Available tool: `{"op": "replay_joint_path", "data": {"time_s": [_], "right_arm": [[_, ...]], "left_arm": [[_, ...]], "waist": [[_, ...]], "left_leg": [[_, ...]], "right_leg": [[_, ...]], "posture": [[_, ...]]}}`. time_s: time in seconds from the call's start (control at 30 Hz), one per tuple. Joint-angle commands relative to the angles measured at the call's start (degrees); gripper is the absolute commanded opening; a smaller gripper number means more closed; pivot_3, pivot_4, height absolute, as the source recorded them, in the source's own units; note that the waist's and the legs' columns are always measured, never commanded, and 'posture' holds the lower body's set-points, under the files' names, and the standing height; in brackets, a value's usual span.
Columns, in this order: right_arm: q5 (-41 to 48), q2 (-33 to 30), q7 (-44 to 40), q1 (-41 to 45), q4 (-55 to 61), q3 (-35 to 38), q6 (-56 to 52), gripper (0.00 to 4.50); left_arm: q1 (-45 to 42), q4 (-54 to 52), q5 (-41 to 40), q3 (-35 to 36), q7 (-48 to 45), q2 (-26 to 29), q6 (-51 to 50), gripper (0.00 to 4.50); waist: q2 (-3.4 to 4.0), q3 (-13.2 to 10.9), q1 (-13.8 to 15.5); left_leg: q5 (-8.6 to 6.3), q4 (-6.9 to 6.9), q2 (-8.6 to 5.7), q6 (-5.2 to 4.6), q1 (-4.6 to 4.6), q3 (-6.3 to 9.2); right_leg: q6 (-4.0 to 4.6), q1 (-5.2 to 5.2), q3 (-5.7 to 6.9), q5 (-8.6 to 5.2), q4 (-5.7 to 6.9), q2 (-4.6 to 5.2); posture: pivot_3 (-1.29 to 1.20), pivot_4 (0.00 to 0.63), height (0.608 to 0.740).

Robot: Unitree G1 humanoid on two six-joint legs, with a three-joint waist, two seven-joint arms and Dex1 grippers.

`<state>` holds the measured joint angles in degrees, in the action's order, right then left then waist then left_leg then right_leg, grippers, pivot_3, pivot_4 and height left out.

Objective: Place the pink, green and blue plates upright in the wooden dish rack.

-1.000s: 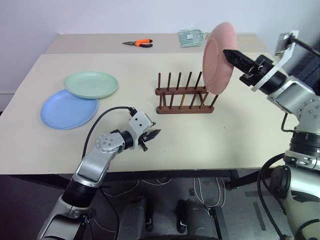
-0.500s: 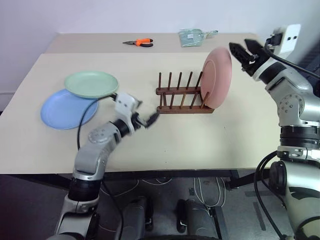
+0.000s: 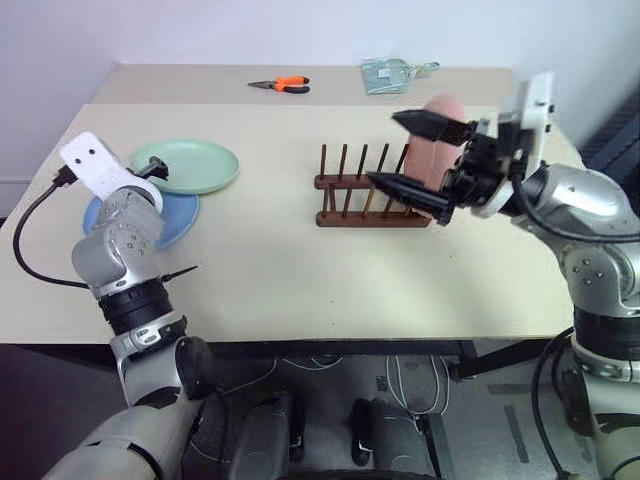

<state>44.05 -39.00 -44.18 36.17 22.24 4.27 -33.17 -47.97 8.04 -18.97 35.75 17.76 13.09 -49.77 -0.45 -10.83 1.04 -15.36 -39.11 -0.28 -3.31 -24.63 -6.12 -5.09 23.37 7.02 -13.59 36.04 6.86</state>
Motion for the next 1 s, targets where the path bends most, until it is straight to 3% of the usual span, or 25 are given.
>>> {"op": "replay_joint_path", "data": {"time_s": [0.03, 0.07, 0.3, 0.43, 0.53, 0.73, 0.97, 1.0], "right_arm": [[-1.34, 1.81, 1.22, -3.61, 5.32, -3.40, -0.32, 4.50], [-2.37, 2.05, 1.40, -4.83, 6.12, -4.42, -0.12, 4.50], [-8.03, 1.85, 2.88, -7.44, 5.09, -7.63, -0.97, 4.50], [-16.67, 2.14, 4.63, -5.22, 2.77, -10.72, 2.41, 4.50], [-25.65, 2.62, 5.65, -2.82, 1.01, -15.38, 7.58, 4.50], [-42.71, 5.48, 8.35, 2.67, -7.47, -23.41, 21.43, 4.50], [-52.81, 8.69, 8.64, 5.96, -16.52, -27.19, 32.90, 4.50], [-53.95, 8.99, 8.93, 6.38, -17.68, -27.28, 33.90, 4.25]], "left_arm": [[-2.89, 7.16, -3.15, 2.16, -1.97, 1.65, 1.14, 3.99], [-3.63, 9.28, -3.76, 3.07, -1.78, 1.92, 1.75, 3.76], [-4.82, 13.43, -6.13, 2.35, -4.55, 3.69, 6.82, 0.16], [-0.86, -2.94, -9.01, -7.31, -16.12, 1.54, 9.44, 0.03], [3.31, -14.10, -10.84, -12.81, -18.91, 0.61, 6.03, 0.03], [7.07, -31.80, -18.60, -16.15, -12.83, -4.14, -8.01, 0.03], [6.76, -39.58, -27.92, -13.39, -5.73, -10.07, -16.87, 0.03], [6.88, -40.01, -28.47, -13.53, -5.31, -10.04, -17.40, 0.01]], "waist": [[-0.04, 0.01, -0.22], [-0.04, 0.01, -0.27], [-0.09, -0.04, -0.40], [-0.18, -0.09, -0.27], [-0.17, -0.09, -0.44], [-0.16, -0.10, -0.94], [-0.16, -0.10, -0.84], [-0.16, -0.10, -0.85]], "left_leg": [[0.00, 0.00, 0.01, 0.01, 0.00, 0.00], [0.01, 0.04, 0.01, 0.03, 0.00, -0.01], [0.05, 0.05, 0.01, 0.10, 0.01, -0.08], [0.04, 0.06, 0.01, 0.12, 0.00, -0.11], [-0.02, 0.06, 0.00, 0.25, -0.02, -0.09], [0.10, 0.08, 0.01, 0.20, 0.04, -0.10], [0.13, 0.08, 0.02, 0.20, 0.05, -0.06], [0.13, 0.07, 0.02, 0.20, 0.06, -0.06]], "right_leg": [[0.00, 0.00, 0.00, 0.00, 0.00, 0.00], [0.00, 0.01, 0.00, 0.00, 0.00, -0.01], [0.00, 0.08, 0.00, 0.00, 0.03, -0.05], [0.00, 0.09, -0.01, 0.00, 0.00, -0.04], [0.01, 0.09, -0.06, 0.00, 0.00, 0.00], [0.01, 0.08, -0.13, 0.00, 0.04, -0.05], [0.01, 0.04, -0.12, -0.01, 0.02, -0.09], [0.01, 0.04, -0.12, -0.01, 0.02, -0.10]], "posture": [[0.00, 0.150, 0.740], [0.00, 0.150, 0.740], [0.00, 0.150, 0.740], [0.00, 0.150, 0.740], [0.00, 0.150, 0.740], [0.00, 0.150, 0.740], [0.00, 0.150, 0.740], [0.00, 0.150, 0.740]]}}
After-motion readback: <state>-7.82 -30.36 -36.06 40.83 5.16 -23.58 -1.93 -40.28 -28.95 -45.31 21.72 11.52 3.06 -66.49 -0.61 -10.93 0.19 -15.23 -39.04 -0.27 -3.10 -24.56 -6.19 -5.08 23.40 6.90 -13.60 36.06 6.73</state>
